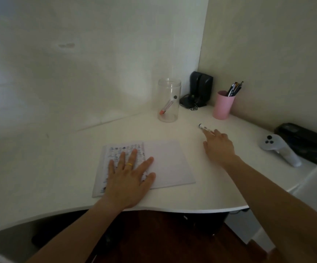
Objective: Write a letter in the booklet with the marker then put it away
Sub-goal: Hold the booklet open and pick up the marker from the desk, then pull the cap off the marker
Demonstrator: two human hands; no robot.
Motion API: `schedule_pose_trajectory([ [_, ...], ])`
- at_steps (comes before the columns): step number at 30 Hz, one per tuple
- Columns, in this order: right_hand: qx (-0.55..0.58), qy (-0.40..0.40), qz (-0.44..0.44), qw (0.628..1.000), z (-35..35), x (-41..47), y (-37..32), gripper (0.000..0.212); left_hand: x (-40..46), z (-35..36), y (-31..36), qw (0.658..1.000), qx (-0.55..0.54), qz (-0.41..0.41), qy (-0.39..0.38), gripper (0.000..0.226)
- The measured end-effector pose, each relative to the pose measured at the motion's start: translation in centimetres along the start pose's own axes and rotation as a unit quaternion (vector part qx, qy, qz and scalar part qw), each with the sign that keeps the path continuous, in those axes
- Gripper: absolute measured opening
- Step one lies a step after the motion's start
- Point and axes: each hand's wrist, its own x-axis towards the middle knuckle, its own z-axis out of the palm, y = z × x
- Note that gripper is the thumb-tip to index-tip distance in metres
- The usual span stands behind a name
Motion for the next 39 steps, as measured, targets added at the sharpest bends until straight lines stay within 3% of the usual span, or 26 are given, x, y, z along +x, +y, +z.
schedule_pose_trajectory([
  [3,-0.075,0.041,-0.019,0.996,0.9,1.4,-0.2,0.035,0.8,0.0,0.7,1.0,0.007,-0.014,-0.009,0.069],
  [6,-0.051,0.072,-0.028,0.996,1.3,2.0,-1.1,0.032,1.6,-0.2,1.5,0.999,0.01,-0.024,-0.023,0.066],
  [10,0.203,0.108,-0.021,0.973,0.5,1.1,-4.6,0.019,2.9,-1.4,1.6,0.996,0.018,-0.024,-0.082,0.073],
  [12,0.394,0.09,0.002,0.915,-0.4,0.5,-6.8,0.018,3.9,-2.4,1.2,0.994,0.027,-0.017,-0.108,0.077],
  [15,0.637,-0.052,0.014,0.769,-1.7,0.6,-10.0,0.039,5.5,-4.0,-0.3,0.994,0.032,0.035,-0.097,0.074],
  [17,0.728,-0.128,0.009,0.673,-2.2,1.3,-11.6,0.038,7.0,-4.8,-1.6,0.997,-0.025,0.06,-0.051,0.069],
  [19,0.764,-0.171,0.015,0.622,-2.0,2.3,-12.8,0.028,9.0,-5.0,-3.1,0.991,-0.118,0.056,0.011,0.057],
  [22,0.788,-0.19,0.018,0.585,-1.0,3.8,-14.1,0.022,11.4,-4.8,-4.6,0.971,-0.223,0.06,0.053,0.05],
  [25,0.793,-0.183,0.002,0.582,0.4,4.5,-14.8,0.02,12.3,-4.3,-5.4,0.954,-0.269,0.109,0.076,0.051],
  [30,0.718,-0.128,-0.063,0.682,1.5,3.9,-15.7,0.033,12.5,-3.2,-5.0,0.95,-0.231,0.173,0.116,0.042],
  [32,0.705,-0.099,-0.083,0.697,1.4,3.4,-15.9,0.034,12.3,-3.2,-4.8,0.95,-0.228,0.182,0.108,0.039],
  [35,0.709,-0.084,-0.087,0.695,0.9,2.9,-16.2,0.035,12.4,-3.8,-4.4,0.948,-0.227,0.201,0.096,0.033],
  [39,0.745,-0.08,-0.067,0.659,0.2,2.5,-16.5,0.027,12.5,-4.7,-4.3,0.927,-0.305,0.214,0.053,0.032],
])
